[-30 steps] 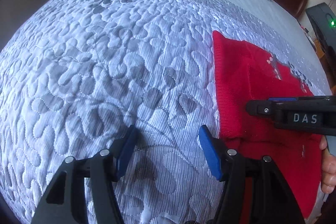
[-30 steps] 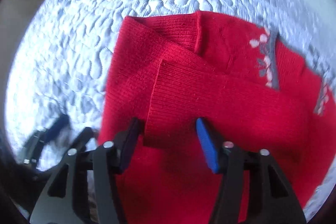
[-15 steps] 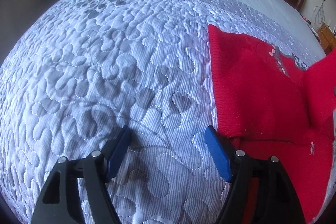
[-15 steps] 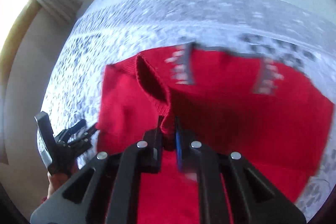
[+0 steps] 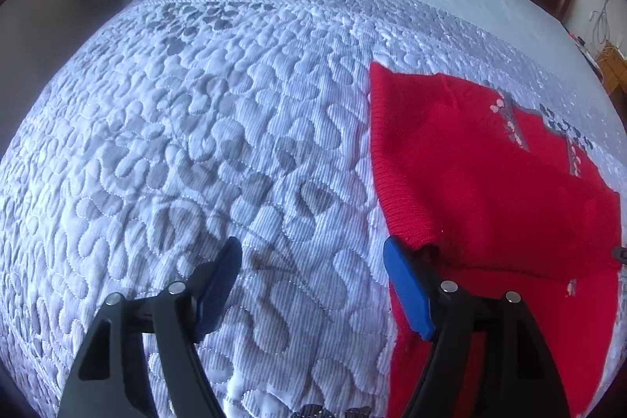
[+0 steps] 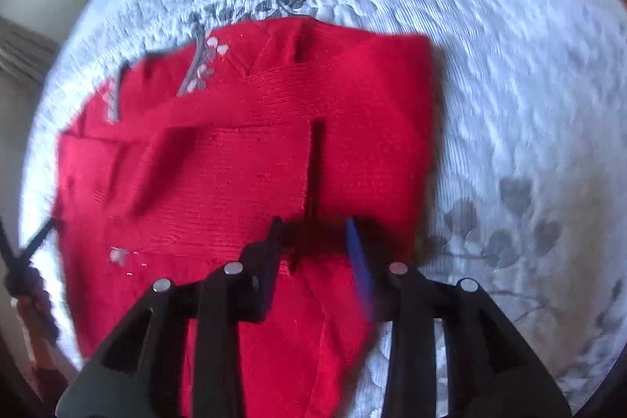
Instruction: Fold small clothes
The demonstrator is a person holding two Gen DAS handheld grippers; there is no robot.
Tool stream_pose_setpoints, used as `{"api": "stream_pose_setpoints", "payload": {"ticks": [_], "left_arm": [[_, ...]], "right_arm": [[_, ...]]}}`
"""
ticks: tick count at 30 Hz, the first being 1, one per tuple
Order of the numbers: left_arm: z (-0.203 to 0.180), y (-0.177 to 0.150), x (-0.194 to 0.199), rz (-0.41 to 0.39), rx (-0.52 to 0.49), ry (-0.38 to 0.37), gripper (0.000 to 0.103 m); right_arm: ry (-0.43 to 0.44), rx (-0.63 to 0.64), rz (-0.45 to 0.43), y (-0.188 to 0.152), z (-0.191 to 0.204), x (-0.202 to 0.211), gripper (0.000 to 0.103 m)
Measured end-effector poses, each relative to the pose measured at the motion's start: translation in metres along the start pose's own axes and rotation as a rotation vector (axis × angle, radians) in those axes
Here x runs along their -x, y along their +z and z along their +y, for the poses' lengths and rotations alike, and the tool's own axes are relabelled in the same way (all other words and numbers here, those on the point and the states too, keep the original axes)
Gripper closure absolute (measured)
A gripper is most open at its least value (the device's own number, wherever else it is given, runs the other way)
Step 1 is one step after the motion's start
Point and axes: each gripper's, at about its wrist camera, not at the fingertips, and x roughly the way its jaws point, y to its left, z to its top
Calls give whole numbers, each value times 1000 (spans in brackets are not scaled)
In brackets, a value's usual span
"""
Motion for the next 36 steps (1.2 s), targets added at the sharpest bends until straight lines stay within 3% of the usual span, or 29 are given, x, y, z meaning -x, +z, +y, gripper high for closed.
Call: {"api": "stream_pose_setpoints", "payload": {"ticks": [2,3,9,10,11,13,15,19,21,25,27,29,33,36], "left_arm": [[-12,7,12,-42,-27,6,29],[-19,12,17,-59,-43,3,29],[-59,49,8,-52,-100,-9,29],[-64,53,1,-39,-108,0,29],[-69,58,-10,-24,-117,29,29],[-73,63,-28,-4,-125,92,29],[-71,62,-43,16,-118,127,29],[-60,57,-54,1,-53,137,26],[-57,52,-57,-13,-20,136,25],[-64,48,-59,-31,-41,175,23],[-63,48,-55,-13,-40,157,24],[-60,47,-45,-11,-44,148,25],[-66,31,-15,-56,-103,121,26],[-75,16,-9,-37,-140,93,25]], "right_arm": [[117,-73,-18,4,-10,3,56],[153,-92,-20,8,-12,3,55],[171,-118,11,37,-4,-18,55],[158,-114,14,43,-1,-20,59],[141,-92,17,46,4,-21,76],[166,-58,19,48,9,-20,98],[191,28,-57,46,21,3,98],[253,69,-173,27,17,47,98],[171,13,-133,25,-2,36,98],[174,-98,-20,29,-29,-12,94],[214,-104,-55,21,-34,-7,90],[230,-113,-77,13,-36,1,75],[227,-79,-65,-7,-31,9,72],[232,-57,-40,-15,-22,9,72]]}}
